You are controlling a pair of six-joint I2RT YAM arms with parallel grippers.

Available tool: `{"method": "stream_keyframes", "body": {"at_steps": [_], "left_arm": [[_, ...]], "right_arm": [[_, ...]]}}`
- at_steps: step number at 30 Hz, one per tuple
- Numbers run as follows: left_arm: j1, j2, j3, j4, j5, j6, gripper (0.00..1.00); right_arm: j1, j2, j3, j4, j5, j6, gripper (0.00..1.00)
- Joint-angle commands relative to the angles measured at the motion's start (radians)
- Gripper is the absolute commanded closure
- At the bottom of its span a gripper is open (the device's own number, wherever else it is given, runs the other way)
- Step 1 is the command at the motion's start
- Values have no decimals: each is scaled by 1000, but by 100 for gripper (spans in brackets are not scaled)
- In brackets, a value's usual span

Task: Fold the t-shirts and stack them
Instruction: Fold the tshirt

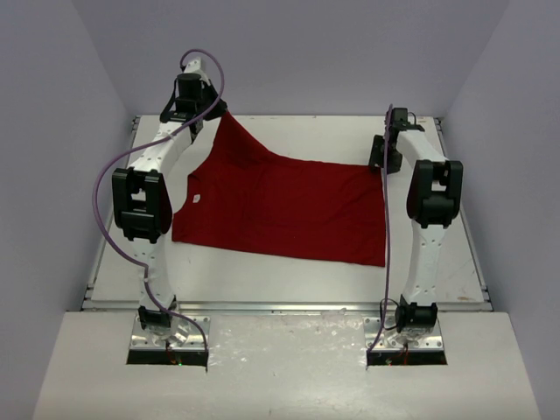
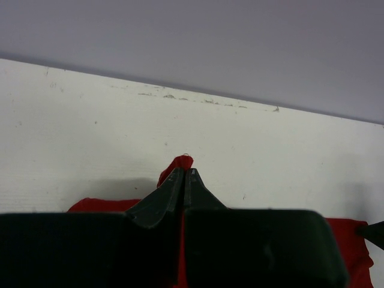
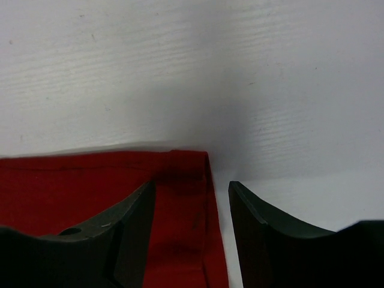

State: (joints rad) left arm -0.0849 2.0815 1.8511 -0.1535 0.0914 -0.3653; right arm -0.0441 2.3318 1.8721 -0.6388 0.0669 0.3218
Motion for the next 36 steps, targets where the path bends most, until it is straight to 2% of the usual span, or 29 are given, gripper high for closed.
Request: {"method": "stream_keyframes", "body": {"at_steps": [1, 5, 13, 19, 25, 31, 36], "left_arm": [[-7, -38, 11, 45, 5, -1, 100], [-7, -46, 7, 45, 5, 0, 100], [-7, -47, 5, 46, 18, -1, 100], [-7, -49, 2, 49, 21, 2, 100], [-7, -51, -18, 61, 30, -9, 100], [-7, -90, -62, 81, -16, -53, 100], [-6, -126, -79, 91, -84, -54, 100]], "right_arm": [[-5, -6, 15, 31, -13, 20, 47], [-5, 1, 9, 53, 4, 14, 54], [-5, 53, 55, 73, 17, -16, 52], [-5, 20, 15, 117, 5, -29, 78], [4, -43, -31, 163, 13, -49, 98], [27, -123, -73, 182, 42, -23, 99], [36, -230, -178, 214, 44, 8, 99]]}}
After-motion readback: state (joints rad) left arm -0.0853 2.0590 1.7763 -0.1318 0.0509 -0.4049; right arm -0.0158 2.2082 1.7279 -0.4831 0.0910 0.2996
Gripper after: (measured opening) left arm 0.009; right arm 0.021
